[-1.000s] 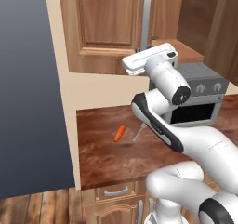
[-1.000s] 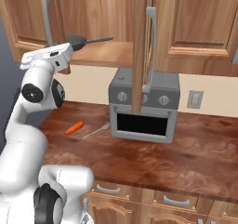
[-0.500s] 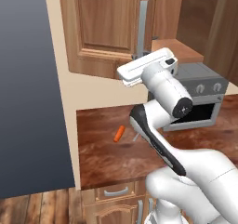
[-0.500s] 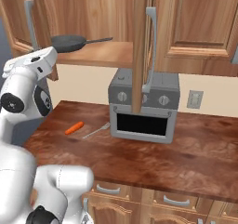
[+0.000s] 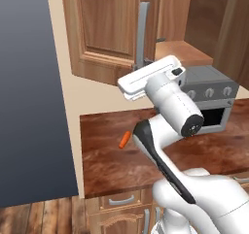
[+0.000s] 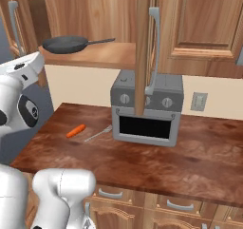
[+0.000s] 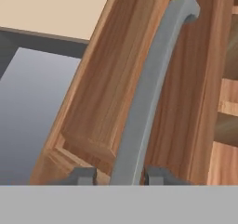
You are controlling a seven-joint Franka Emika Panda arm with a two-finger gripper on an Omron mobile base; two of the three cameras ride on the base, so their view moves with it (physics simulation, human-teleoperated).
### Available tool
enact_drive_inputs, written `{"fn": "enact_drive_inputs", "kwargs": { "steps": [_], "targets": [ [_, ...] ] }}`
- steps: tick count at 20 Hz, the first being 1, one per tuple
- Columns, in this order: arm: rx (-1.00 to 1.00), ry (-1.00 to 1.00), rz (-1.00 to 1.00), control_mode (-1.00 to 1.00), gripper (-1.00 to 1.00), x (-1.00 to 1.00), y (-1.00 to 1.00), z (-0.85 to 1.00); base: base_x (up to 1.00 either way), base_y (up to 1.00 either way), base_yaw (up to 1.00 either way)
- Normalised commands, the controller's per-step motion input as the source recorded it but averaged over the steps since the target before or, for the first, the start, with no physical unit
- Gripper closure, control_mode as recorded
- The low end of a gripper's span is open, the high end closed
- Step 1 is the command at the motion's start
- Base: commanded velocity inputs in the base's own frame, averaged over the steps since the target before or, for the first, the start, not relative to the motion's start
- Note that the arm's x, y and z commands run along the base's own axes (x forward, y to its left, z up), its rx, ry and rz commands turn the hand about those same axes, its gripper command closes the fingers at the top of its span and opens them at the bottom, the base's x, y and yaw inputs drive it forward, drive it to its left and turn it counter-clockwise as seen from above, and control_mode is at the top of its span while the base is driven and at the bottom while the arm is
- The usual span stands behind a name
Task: Pick the pan from the cabinet and place it on the stove. Then turn on the stove burner for the pan.
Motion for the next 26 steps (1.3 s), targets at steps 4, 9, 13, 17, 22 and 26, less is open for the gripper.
{"fn": "enact_drive_inputs", "kwargs": {
  "steps": [4,9,13,17,22,26],
  "targets": [
    [0.00,-0.06,0.00,-1.00,-1.00,-0.59,-0.12,0.00,0.00,0.00,0.00],
    [0.04,-0.02,0.00,-1.00,-1.00,-0.47,-0.37,0.00,0.00,0.00,0.00],
    [0.08,0.00,0.00,-1.00,-1.00,-0.18,-0.55,0.02,0.00,0.00,0.00],
    [0.11,0.00,0.00,-1.00,-1.00,-0.10,-0.61,0.05,0.00,0.00,0.00],
    [0.12,0.01,0.03,-1.00,-1.00,-0.06,-0.55,0.06,0.00,0.00,0.00],
    [0.12,0.04,0.07,-1.00,-1.00,0.03,-0.39,0.02,0.00,0.00,0.00]
  ]
}}
